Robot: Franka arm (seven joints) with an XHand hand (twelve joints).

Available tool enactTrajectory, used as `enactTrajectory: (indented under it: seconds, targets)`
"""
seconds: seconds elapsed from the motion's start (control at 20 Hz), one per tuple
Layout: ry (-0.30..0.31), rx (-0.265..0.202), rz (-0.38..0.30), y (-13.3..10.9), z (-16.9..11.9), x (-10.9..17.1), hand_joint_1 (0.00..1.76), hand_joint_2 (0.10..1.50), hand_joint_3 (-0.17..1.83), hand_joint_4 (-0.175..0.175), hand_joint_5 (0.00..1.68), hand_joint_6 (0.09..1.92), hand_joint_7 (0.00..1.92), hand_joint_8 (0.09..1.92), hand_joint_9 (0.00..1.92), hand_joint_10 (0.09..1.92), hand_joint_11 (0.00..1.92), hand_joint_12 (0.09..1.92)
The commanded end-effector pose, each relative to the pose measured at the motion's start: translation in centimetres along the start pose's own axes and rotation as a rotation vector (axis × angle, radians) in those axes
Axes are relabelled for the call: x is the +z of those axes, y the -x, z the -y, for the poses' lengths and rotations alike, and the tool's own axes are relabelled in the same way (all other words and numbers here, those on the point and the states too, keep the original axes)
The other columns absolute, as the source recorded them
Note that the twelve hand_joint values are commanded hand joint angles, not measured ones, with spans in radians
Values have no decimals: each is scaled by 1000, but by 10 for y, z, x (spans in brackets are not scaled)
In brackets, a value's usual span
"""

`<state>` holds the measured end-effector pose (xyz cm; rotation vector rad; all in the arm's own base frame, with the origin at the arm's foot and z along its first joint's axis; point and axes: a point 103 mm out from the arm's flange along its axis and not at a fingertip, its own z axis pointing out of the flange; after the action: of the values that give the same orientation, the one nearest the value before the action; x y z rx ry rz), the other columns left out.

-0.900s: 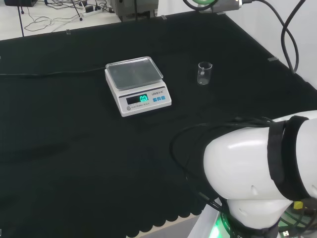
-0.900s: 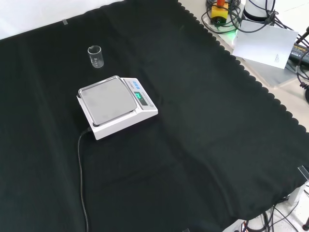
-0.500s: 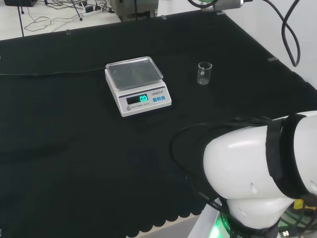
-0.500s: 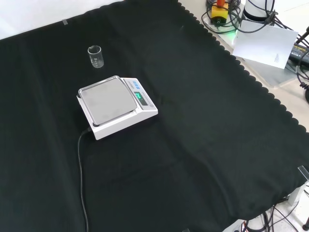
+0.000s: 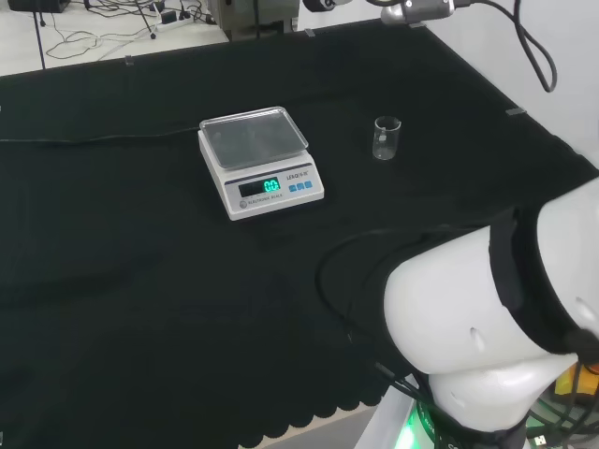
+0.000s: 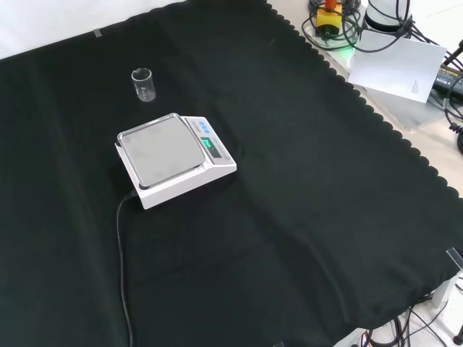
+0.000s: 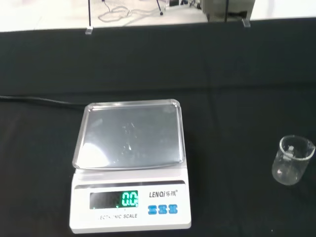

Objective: Pick up the beaker.

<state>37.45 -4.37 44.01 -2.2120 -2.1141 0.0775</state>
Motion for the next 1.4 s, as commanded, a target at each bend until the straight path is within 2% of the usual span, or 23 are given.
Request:
enactTrajectory:
  seconds: [0.05, 0.45, 0.65, 1.0, 1.25, 1.4]
  targets:
    - [-57, 18, -27, 45, -62, 30, 558, 1009, -57, -33, 518, 167, 471, 674, 483, 781, 0, 1234]
    - [-97, 27, -27, 66, -105, 57, 564, 1013, -57, -36, 523, 172, 476, 674, 482, 777, 0, 1222]
    - [-121, 34, -51, 82, -119, 72, 568, 1014, -58, -40, 527, 176, 481, 675, 482, 776, 0, 1217]
    - [-149, 42, -52, 96, -125, 95, 572, 1017, -62, -43, 528, 186, 484, 673, 483, 773, 0, 1195]
    - [-125, 44, -48, 99, -128, 113, 573, 1017, -63, -44, 528, 189, 481, 671, 478, 771, 0, 1190]
    - [-149, 36, -49, 100, -135, 128, 574, 1019, -66, -44, 525, 196, 470, 670, 467, 774, 0, 1171]
